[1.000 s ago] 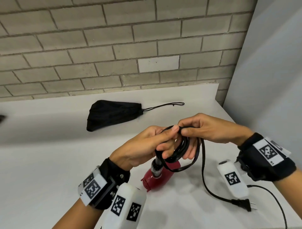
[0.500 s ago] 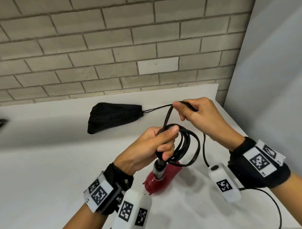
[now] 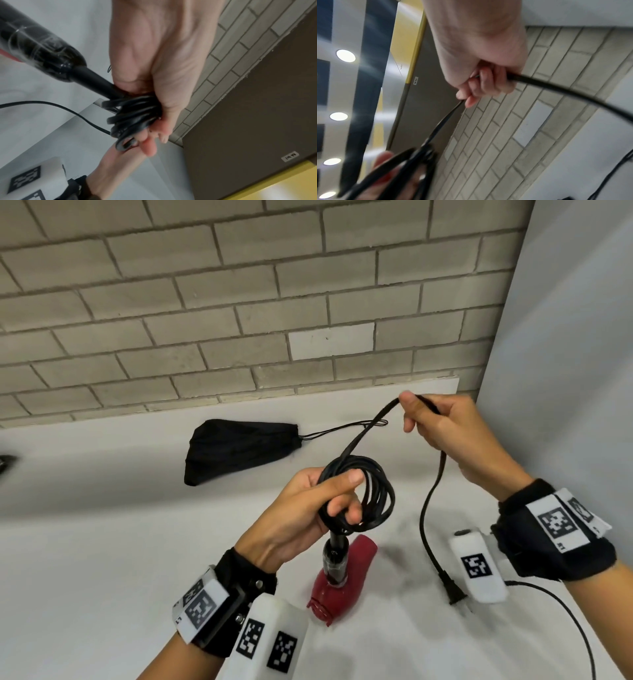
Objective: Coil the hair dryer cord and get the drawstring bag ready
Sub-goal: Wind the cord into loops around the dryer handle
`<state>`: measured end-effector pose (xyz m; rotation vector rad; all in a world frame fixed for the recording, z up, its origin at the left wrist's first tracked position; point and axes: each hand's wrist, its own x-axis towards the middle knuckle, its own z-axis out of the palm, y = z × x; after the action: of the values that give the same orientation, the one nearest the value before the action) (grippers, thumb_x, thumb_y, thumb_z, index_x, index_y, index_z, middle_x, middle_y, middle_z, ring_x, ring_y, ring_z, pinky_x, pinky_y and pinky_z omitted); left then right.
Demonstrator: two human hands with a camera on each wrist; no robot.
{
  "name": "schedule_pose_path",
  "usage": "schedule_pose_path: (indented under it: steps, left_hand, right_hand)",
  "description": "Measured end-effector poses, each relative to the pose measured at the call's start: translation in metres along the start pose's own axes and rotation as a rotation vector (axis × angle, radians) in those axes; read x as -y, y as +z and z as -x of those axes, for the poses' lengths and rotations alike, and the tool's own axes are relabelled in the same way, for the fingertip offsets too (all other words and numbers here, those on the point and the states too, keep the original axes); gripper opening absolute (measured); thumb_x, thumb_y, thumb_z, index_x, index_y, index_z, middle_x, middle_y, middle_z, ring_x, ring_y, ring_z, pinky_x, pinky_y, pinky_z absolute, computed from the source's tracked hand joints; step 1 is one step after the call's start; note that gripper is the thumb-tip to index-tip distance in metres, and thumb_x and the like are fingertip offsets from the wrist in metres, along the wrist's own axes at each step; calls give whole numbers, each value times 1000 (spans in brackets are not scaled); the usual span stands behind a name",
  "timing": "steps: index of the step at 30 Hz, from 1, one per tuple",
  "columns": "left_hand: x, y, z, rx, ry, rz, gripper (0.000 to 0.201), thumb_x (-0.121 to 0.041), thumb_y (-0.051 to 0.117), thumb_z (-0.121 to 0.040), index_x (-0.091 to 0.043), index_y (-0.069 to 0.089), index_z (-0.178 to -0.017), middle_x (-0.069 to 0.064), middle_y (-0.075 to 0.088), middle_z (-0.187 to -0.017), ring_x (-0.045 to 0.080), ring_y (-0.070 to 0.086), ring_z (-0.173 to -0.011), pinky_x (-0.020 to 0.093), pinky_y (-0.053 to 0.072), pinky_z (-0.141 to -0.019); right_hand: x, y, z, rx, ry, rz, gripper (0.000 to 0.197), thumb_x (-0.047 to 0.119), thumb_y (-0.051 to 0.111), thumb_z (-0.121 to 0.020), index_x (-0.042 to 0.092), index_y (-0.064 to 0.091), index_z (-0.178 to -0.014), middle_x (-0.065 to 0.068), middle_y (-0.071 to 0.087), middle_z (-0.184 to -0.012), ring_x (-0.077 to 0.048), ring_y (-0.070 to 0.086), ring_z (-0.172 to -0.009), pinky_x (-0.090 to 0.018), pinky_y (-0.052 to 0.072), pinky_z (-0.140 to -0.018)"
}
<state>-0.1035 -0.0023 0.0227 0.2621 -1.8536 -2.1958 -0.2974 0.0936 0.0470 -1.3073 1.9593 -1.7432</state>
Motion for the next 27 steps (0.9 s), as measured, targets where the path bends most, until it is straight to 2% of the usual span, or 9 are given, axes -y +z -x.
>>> schedule_pose_path:
  steps: [3, 7, 10, 13, 16, 18, 21, 24, 27]
  left_hand:
    - [0, -4, 1, -95, 13, 16, 49, -29, 53, -86, -15, 42, -41, 0, 58, -43, 8, 53, -44, 18, 45, -53]
    - [-3, -15, -2, -199, 22, 255, 31, -38, 55, -77, -11, 46, -67, -13, 35, -33, 2, 35, -31, 14, 31, -38]
    - [-6, -30, 0, -253, -17, 357, 40, -48, 52, -81, -11, 48, -66, -12, 26, -32, 1, 24, -26, 15, 19, -33]
    - [-10, -37, -1, -210, -69, 420, 45, -50, 49, -87, -12, 48, -62, -12, 22, -34, 4, 22, -26, 18, 15, -33]
    - [-11, -36, -6, -179, -78, 450, 40, -41, 47, -91, -11, 50, -64, -10, 20, -41, 5, 22, -31, 20, 15, -37]
    - [-11, -35, -8, -158, -68, 484, 35, -34, 42, -92, -9, 50, -68, -9, 25, -42, 7, 25, -34, 21, 19, -38]
    - [-11, -39, -10, -131, -42, 537, 29, -25, 33, -92, -7, 49, -77, -6, 29, -46, 10, 30, -40, 23, 25, -43]
    - [-10, -38, -10, -104, -29, 554, 29, -21, 29, -88, -4, 52, -83, -3, 31, -53, 13, 34, -47, 25, 31, -49]
    - [-9, -31, -11, -76, -37, 523, 30, -20, 30, -86, -2, 54, -88, -1, 32, -57, 15, 36, -52, 26, 34, -53]
  right_hand:
    - [-13, -15, 11, 180, -2, 36, 36, 44, 52, -90, 16, 62, -69, 10, 33, -48, -7, 29, -47, -13, 28, -46]
    - [-44, -38, 31, 413, -6, 26, 39, 52, 48, -89, 16, 57, -78, 8, 35, -56, -8, 29, -51, -14, 29, -48]
    - [-61, -69, 42, 379, -17, 152, 43, 62, 52, -83, 21, 55, -72, 11, 40, -55, -5, 30, -51, -13, 30, -48]
    - [-69, -101, 50, 218, -65, 309, 17, 39, 52, -94, 36, 62, -80, 18, 61, -67, -6, 49, -57, -14, 40, -58]
    - [-67, -106, 62, 29, -99, 703, 29, 62, 38, -85, 43, 60, -91, 15, 71, -78, -15, 64, -64, -32, 51, -60]
    - [-68, -94, 75, 69, -225, 1005, 31, 55, 36, -88, 39, 62, -93, 13, 73, -80, -18, 67, -56, -31, 48, -42]
    - [-62, -61, 103, 281, -382, 1142, 31, 43, 38, -90, 33, 67, -92, 9, 64, -68, -22, 61, -43, -28, 39, -30]
    - [-55, -28, 122, 434, -638, 1215, 28, 33, 41, -88, 29, 68, -82, 7, 55, -60, -20, 50, -34, -26, 32, -30]
    - [-29, 1, 128, 595, -855, 1179, 6, 29, 60, -82, 28, 65, -79, 9, 50, -58, -15, 45, -38, -24, 30, -35]
